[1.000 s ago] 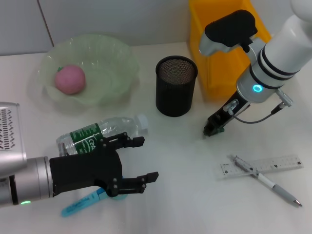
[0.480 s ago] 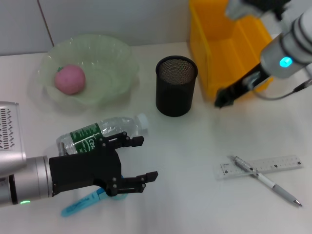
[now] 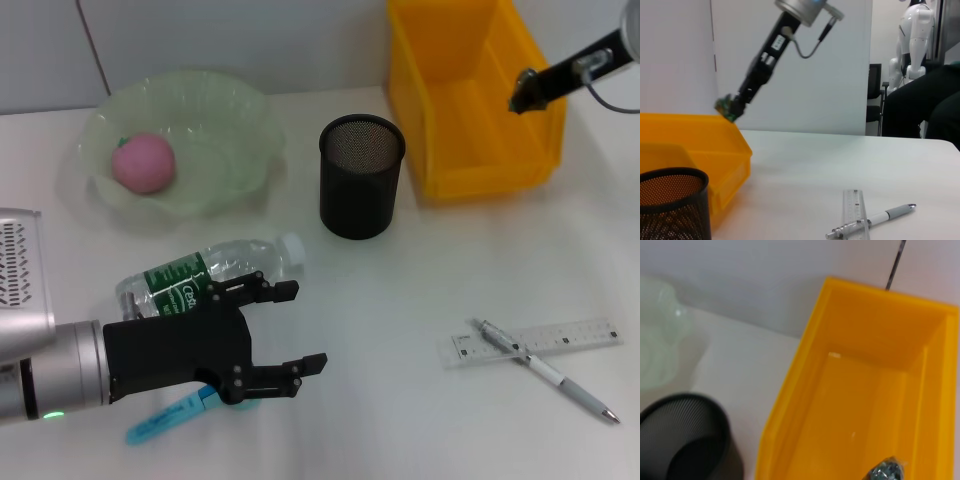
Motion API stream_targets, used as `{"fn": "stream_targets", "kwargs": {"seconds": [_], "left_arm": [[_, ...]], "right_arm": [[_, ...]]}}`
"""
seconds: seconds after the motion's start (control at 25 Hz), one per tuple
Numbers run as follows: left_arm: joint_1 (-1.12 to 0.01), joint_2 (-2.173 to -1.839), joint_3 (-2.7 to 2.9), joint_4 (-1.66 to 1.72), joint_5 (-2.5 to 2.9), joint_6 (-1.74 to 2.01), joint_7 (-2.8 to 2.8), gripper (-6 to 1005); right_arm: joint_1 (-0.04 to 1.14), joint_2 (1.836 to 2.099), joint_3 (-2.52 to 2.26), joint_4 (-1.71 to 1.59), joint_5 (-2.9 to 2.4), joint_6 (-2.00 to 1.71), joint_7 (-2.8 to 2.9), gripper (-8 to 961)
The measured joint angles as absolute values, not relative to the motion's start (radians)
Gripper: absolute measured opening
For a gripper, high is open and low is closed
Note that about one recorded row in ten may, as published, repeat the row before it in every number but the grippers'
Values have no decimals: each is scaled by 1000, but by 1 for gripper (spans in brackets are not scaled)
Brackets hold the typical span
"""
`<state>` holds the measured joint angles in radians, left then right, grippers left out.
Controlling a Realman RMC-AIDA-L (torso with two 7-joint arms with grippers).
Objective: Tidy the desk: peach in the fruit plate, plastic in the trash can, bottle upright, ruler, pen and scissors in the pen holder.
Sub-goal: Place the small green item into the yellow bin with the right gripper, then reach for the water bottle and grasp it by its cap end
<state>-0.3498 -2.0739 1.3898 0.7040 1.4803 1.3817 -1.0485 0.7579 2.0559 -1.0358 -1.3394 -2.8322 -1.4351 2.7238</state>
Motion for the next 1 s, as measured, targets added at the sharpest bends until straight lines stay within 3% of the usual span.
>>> {"fn": "stream_targets", "kwargs": {"seconds": [0.36,0.8,0.88,1.0], "left_arm": [[-349,-2073,1388,704,1479,1384,-1051,831],[-353,-2069,1375,712,1477,1385,-1058,831],[-360,-2067,1361,720,1477,1385,-1064,831],[-363,-2065,1341,739,1477,1386,-1079,831]], "right_arm": [[861,2048,-1042,-1073,-2875,-1211,2706,290],[848,2060,-1048,-1105,-2899,-1211,2703,627],[822,2070,-1052,-1178,-2873,-1244,2682,825],[749,2078,-1053,-1338,-2740,-1340,2616,824]]}}
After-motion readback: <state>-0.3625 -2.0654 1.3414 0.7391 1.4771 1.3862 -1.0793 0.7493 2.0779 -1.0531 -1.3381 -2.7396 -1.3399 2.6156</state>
